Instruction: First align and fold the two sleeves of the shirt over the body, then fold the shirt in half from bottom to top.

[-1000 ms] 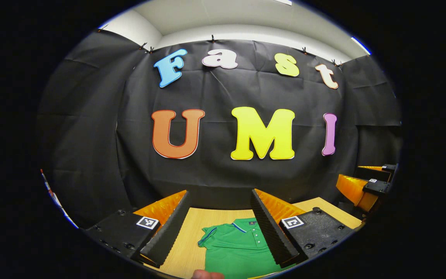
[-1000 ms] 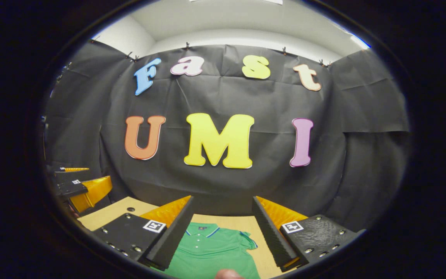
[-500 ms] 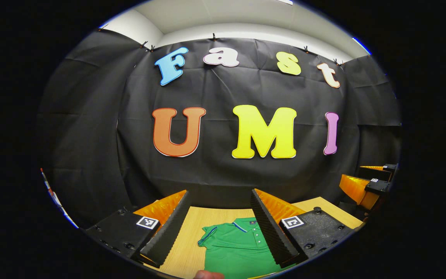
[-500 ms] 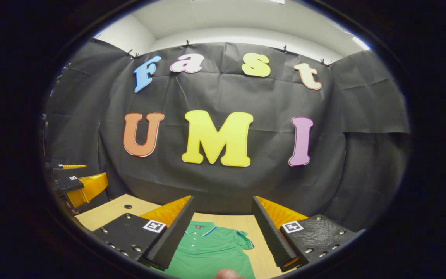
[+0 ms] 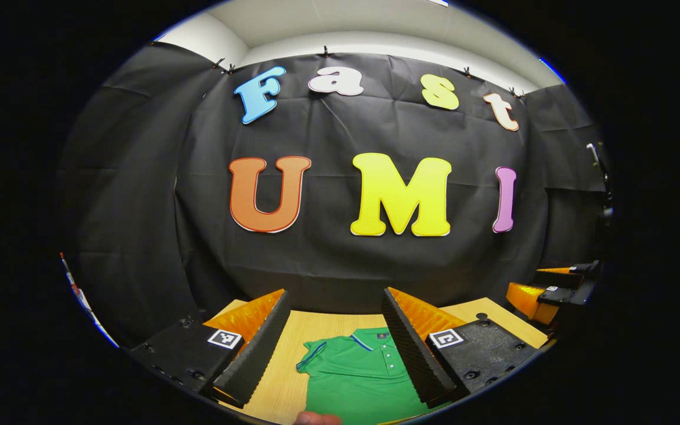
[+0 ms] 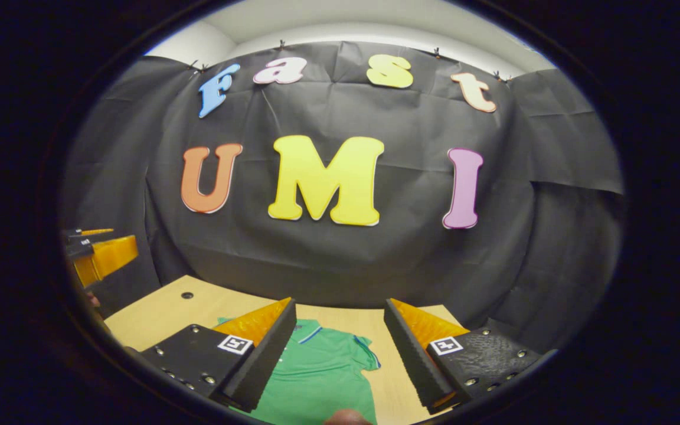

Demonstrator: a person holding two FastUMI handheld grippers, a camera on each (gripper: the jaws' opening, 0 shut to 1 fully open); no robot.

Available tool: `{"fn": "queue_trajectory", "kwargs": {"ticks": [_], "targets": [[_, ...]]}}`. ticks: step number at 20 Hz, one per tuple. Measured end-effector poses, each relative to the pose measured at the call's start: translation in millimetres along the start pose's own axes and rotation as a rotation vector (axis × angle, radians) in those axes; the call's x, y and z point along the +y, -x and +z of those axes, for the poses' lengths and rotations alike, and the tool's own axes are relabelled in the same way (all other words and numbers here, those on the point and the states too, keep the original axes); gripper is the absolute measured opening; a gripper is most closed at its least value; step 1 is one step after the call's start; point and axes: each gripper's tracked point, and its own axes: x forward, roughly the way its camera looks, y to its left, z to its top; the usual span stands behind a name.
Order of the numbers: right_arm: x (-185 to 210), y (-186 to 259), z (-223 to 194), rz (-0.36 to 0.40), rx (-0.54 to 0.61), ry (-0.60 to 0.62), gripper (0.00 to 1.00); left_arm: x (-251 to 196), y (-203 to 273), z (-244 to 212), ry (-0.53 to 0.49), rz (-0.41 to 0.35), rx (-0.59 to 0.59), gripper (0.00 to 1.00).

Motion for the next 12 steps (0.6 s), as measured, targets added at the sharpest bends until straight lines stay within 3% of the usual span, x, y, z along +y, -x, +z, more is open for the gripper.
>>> {"fn": "queue_trajectory", "kwargs": {"ticks": [12], "targets": [[-63, -140, -132, 0.088, 0.257, 0.070, 0.94, -7, -1, -64, -0.003, 0.052, 0.136, 0.99]]}}
